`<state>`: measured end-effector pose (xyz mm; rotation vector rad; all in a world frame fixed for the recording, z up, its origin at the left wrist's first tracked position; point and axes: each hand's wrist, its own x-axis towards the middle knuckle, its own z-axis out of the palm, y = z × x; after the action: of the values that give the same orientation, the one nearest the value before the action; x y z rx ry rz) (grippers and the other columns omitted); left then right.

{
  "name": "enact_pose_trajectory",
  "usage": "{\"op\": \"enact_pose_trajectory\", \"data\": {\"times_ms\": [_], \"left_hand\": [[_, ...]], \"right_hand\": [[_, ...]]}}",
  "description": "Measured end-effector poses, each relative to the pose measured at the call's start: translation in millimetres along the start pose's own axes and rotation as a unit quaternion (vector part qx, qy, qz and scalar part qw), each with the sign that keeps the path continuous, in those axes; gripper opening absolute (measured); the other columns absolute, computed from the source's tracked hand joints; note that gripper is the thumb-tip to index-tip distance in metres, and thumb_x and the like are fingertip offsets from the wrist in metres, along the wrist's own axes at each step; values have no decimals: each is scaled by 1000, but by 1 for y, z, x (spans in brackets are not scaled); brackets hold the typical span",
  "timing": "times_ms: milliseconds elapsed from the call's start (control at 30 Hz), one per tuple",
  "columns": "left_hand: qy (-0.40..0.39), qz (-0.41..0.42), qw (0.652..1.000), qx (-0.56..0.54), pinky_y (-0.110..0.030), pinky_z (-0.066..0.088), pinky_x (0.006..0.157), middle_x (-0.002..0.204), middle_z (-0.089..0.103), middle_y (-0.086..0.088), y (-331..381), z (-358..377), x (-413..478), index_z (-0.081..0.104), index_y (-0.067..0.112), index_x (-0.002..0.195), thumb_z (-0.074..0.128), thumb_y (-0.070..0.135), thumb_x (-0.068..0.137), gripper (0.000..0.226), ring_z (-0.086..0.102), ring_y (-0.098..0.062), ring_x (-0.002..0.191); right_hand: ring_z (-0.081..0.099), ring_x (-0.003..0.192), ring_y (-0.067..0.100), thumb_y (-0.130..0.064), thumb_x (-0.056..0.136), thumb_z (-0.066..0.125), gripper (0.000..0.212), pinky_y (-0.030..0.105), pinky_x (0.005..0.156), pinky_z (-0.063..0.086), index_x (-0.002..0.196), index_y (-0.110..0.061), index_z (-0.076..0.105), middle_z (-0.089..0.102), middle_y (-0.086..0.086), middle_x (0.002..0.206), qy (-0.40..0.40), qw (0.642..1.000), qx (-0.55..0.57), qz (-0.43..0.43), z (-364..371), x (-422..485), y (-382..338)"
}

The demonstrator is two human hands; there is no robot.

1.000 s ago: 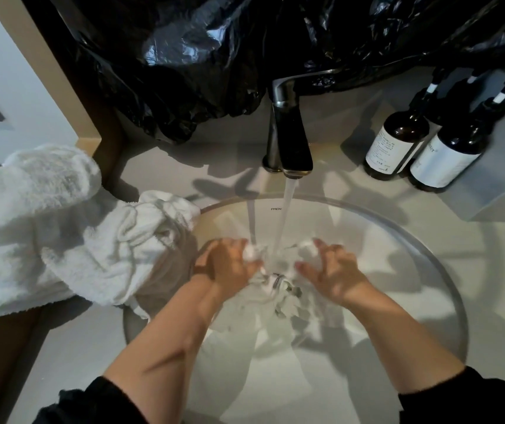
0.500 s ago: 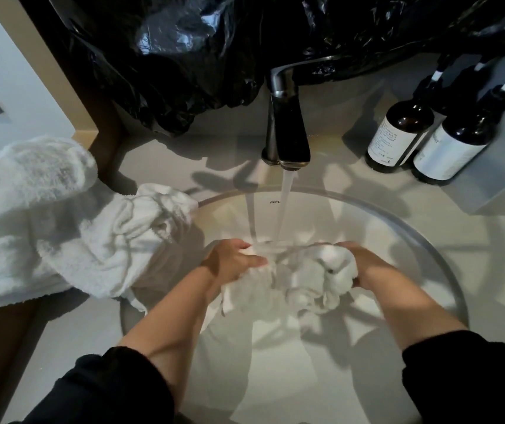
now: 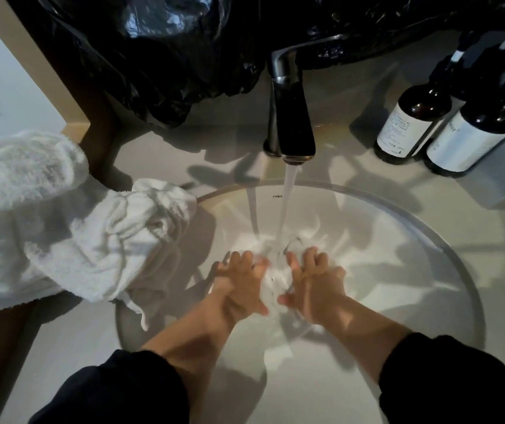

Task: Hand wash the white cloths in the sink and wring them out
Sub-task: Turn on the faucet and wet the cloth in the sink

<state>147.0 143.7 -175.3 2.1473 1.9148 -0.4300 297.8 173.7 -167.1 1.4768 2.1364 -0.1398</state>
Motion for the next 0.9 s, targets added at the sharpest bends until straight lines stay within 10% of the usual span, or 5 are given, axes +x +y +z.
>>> {"op": "enact_pose_trajectory", "data": {"times_ms": [367,467,700,800,900], "left_hand": [[204,59,942,-261,-38,51,80,97,65,-5,-18,-44,-3,72,15,89,52,-2,63,37,60,-30,94],[95,-27,927,-363,-31,45,96,113,65,-3,-23,-59,-12,73,17,103,52,4,86,30,56,-21,108],[-46,-79,978,-189,-34,28,110,144,35,-8,-26,-30,2,16,29,151,43,41,96,63,35,-28,132],[-82,-47,967,-235,-35,29,110,140,40,-6,-21,-26,7,24,36,146,46,31,93,58,36,-29,131],[-31,-38,944,-327,-28,50,86,113,61,-2,-28,-26,8,56,35,105,61,16,80,31,58,-24,106]], "right_hand": [[58,92,13,-26,64,88,41,24,80,44,99,-20,66,58,-7,100,-14,861,500,-96,-52,4,84],[53,109,11,-67,59,77,57,28,95,45,101,-34,59,46,-10,123,-154,904,375,-135,-57,-12,100],[37,130,31,-70,70,66,100,47,106,36,147,-28,17,35,8,139,-55,950,308,-6,-23,3,34],[34,126,29,-59,66,74,107,49,100,39,146,-26,11,29,6,138,-29,990,121,-58,-4,-5,7],[50,111,25,-32,68,82,79,34,91,45,134,-25,38,46,1,119,2,963,257,-76,-4,8,15]]}}
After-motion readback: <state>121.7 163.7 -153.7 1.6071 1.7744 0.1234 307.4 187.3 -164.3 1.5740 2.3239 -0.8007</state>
